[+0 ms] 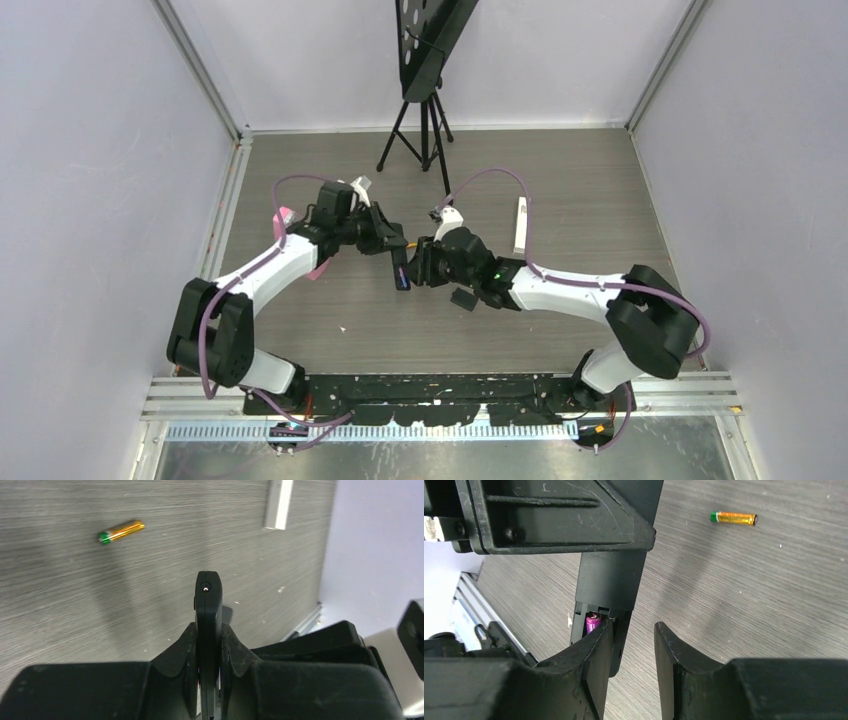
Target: Load the batteries into the remote control
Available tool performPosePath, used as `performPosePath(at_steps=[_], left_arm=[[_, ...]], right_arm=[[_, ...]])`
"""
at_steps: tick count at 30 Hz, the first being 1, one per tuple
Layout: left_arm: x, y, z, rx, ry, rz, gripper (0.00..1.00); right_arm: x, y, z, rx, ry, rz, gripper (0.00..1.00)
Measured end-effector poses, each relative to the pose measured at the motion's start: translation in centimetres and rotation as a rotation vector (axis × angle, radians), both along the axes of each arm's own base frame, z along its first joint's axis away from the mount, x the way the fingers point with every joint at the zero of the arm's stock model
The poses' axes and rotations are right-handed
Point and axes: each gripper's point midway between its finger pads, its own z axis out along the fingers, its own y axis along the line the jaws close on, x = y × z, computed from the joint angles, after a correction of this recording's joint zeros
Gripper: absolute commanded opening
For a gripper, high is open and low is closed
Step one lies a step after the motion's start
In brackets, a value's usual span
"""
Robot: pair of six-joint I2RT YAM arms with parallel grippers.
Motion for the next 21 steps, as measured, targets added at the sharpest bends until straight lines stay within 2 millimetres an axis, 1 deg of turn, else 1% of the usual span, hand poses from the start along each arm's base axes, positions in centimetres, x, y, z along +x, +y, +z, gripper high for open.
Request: performPosePath(at_steps=[3, 5, 10, 13, 16, 19, 21], left_arm=[[-0.1, 0.1, -2.0, 0.084, 0.045, 0.029, 0.0], [0.0, 0.2, -3.2, 0.173, 0.065, 0.046, 0.0], [0.8, -0.4, -5.0, 0.41, 0.038, 0.067, 0.0], [1.0, -0.8, -6.4, 0.585, 0.018, 0.068, 0.0], [1.0, -1.2, -7.9, 0.743, 0.002, 0.063, 0.0], [0.4, -0.9, -9.4, 0.879, -0.008, 0.048, 0.0], [0.1, -0.4, -10.1, 0.948, -0.007, 0.044, 0.0]], right_arm=[[-0.1, 0.1, -1.7, -0.034, 0.027, 0.006, 0.48], [0.2, -0.2, -2.5, -0.055, 0.041, -0.024, 0.48], [1.1, -1.4, -3.5, -0.068, 0.064, -0.146, 0.48], [1.1, -2.5, -5.0, -0.094, 0.105, -0.21, 0.47], [0.4, -3.8, -7.1, -0.125, 0.158, -0.252, 0.43], [-0.5, -4.6, -8.5, -0.14, 0.203, -0.271, 0.36], [-0.9, -4.8, -9.1, -0.138, 0.226, -0.275, 0.36]])
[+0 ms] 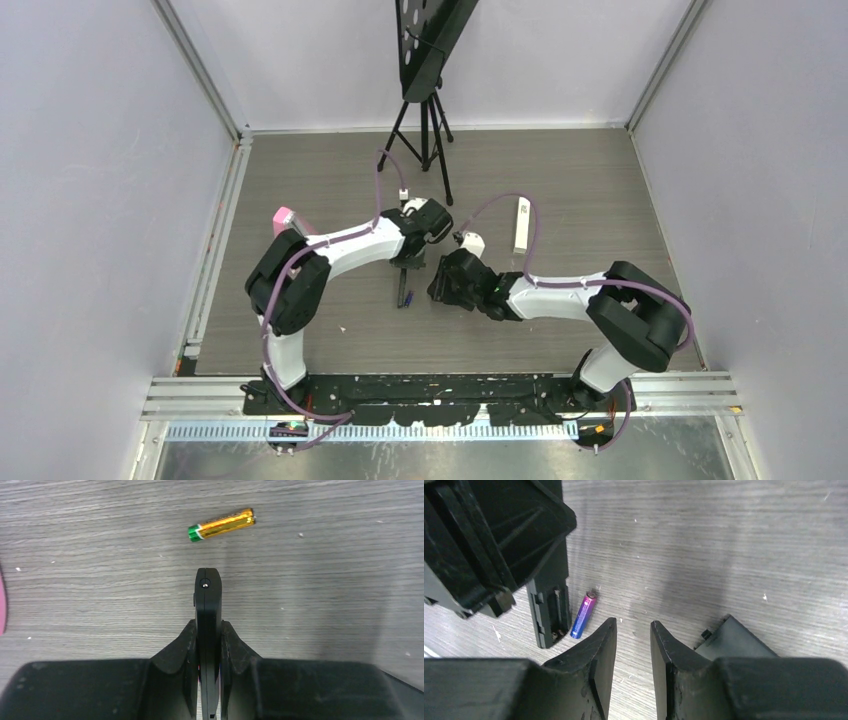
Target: Load the batteries into the remote control
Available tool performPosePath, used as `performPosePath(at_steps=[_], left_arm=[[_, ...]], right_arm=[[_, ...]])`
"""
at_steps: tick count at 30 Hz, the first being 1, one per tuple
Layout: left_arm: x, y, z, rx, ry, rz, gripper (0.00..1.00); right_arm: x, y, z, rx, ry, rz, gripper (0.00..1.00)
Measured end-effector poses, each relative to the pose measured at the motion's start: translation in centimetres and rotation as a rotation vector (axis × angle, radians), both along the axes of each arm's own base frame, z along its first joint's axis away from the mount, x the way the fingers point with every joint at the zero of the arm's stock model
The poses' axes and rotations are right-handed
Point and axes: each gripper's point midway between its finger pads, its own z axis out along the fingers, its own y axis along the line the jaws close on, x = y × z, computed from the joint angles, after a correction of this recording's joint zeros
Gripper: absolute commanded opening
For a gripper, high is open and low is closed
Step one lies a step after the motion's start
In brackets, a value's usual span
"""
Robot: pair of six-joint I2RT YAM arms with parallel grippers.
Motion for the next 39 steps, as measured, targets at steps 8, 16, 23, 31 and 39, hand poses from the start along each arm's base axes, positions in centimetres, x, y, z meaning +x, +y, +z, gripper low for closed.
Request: performPosePath(at_steps=[8, 16, 23, 31, 39], left_arm=[[0.8, 1.7, 0.5, 0.117, -0.045, 0.029, 0.0], [1.1, 3.3, 2.2, 0.092, -0.072, 0.046, 0.0], [2.4, 5.2, 7.0, -0.023, -0.171, 0.089, 0.0], [3.0, 8.2, 6.3, -0.065, -0.162, 0.146, 0.0], [3.0, 9.0, 5.7, -0.097, -0.145, 0.161, 0.0]], right_arm=[[-1.3, 1.0, -0.8, 0.085, 0.08, -0.001, 0.42], [-2.2, 1.7, -0.7, -0.013, 0.152, -0.027, 0.43], [-3.8, 3.0, 0.3, -0.246, 0.147, -0.011, 0.39], [-5.1, 1.1, -2.1, -0.524, 0.139, -0.036, 0.41], [-4.8, 0.2, -1.8, -0.582, 0.122, -0.076, 0.38]])
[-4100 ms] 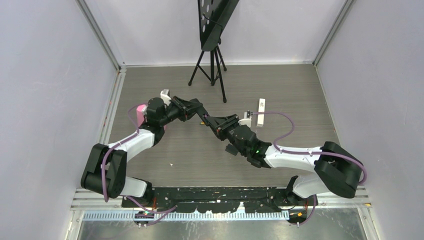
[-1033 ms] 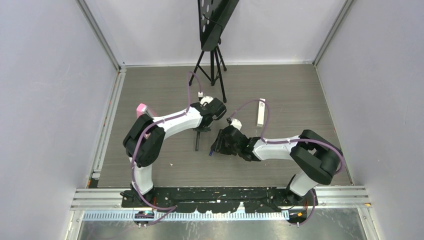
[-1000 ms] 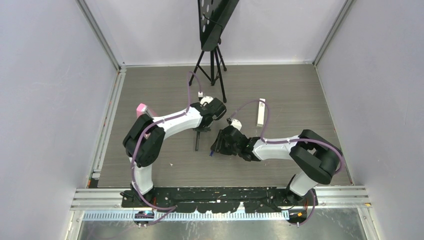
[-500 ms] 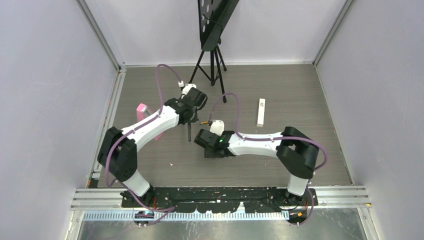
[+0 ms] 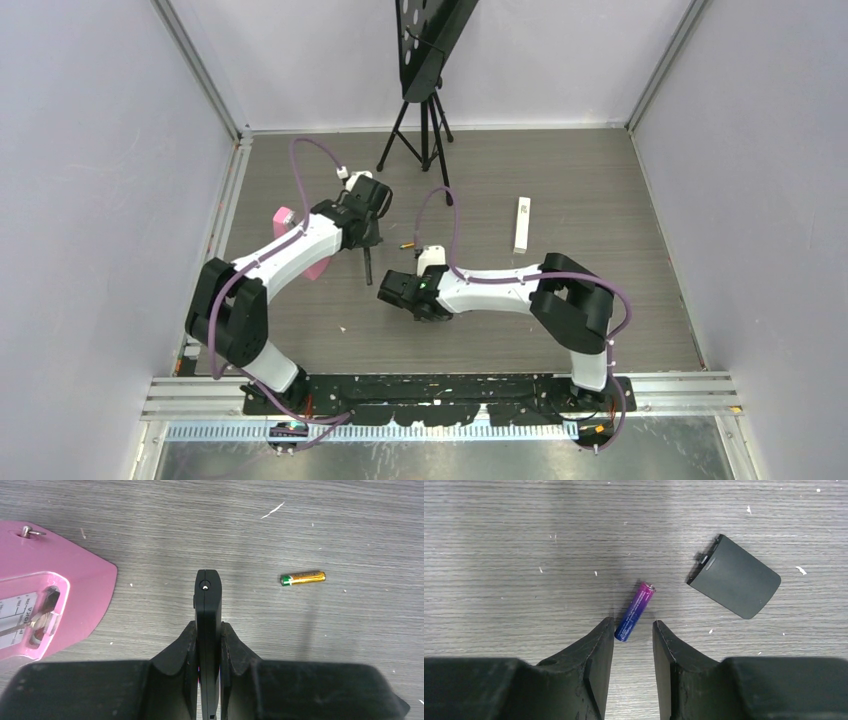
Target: Load the batteries into the remote control
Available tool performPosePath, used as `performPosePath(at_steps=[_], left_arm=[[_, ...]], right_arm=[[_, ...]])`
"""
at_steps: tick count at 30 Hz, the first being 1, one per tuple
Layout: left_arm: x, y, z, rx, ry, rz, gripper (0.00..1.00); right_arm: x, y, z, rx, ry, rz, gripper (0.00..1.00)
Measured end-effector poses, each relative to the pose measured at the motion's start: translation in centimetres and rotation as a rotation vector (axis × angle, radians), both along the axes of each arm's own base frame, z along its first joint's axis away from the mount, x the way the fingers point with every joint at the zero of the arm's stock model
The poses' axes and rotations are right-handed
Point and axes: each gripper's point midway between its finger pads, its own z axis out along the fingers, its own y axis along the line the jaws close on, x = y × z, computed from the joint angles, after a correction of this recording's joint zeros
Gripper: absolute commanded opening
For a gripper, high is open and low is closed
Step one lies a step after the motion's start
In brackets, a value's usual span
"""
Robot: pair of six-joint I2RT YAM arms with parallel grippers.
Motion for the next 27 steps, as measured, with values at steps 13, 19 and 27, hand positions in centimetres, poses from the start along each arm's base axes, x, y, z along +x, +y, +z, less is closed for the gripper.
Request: performPosePath(at_steps=[13, 19, 27], left_arm=[[-0.6, -3.7, -0.2, -0.195, -0.005, -0.132, 0.0], [-2.6, -7.0, -1.9, -0.371, 0.037, -0.26, 0.0], [-4.4, -11.2, -3.0, -0.61, 0.109, -0.375, 0.0]], right_arm=[[0.7, -1.2, -0.5, 0.108, 0.015, -0.104, 0.0], [-0.1, -3.2, 0.2, 0.183, 0.0, -0.079, 0.0], [0.1, 0.0, 5.7, 0.435, -0.07, 0.049, 0.01]])
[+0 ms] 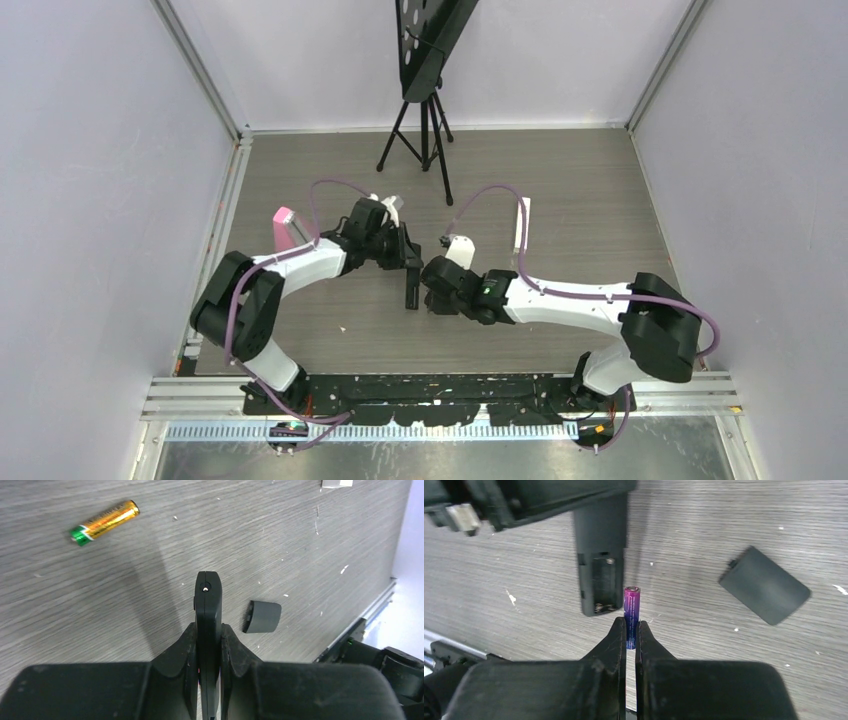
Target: Load the batteries into the remote control
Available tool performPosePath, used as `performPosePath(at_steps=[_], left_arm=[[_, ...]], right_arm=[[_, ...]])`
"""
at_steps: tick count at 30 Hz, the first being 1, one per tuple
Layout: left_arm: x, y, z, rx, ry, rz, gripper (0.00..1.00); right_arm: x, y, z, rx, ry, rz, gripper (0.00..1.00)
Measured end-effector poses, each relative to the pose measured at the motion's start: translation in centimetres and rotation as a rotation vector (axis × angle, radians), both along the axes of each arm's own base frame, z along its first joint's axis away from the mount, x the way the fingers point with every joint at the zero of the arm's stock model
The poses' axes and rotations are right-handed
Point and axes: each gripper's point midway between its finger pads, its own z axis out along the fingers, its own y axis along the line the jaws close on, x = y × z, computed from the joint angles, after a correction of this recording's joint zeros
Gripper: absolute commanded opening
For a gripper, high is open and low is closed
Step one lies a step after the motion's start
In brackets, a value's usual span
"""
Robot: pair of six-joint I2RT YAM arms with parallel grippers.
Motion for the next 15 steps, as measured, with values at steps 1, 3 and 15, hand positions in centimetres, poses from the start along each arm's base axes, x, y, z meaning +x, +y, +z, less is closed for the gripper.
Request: performPosePath(at_steps=[1, 3, 15], left_arm=[[-0.1, -0.4, -0.2, -0.021, 0.008, -0.009, 0.0], [-0.4, -0.9, -0.8, -0.054, 0.036, -0.019, 0.0], [-1.1, -1.3, -2.1, -0.076, 0.109, -0.012, 0.0]], right_arm=[[-0.1, 0.7, 0.2, 0.024, 0.002, 0.023, 0.01], [-0.2, 1.3, 0.1, 0.039, 0.011, 0.042, 0.01], [-0.2, 2.9, -2.6, 0.051, 0.08, 0.083, 0.03]])
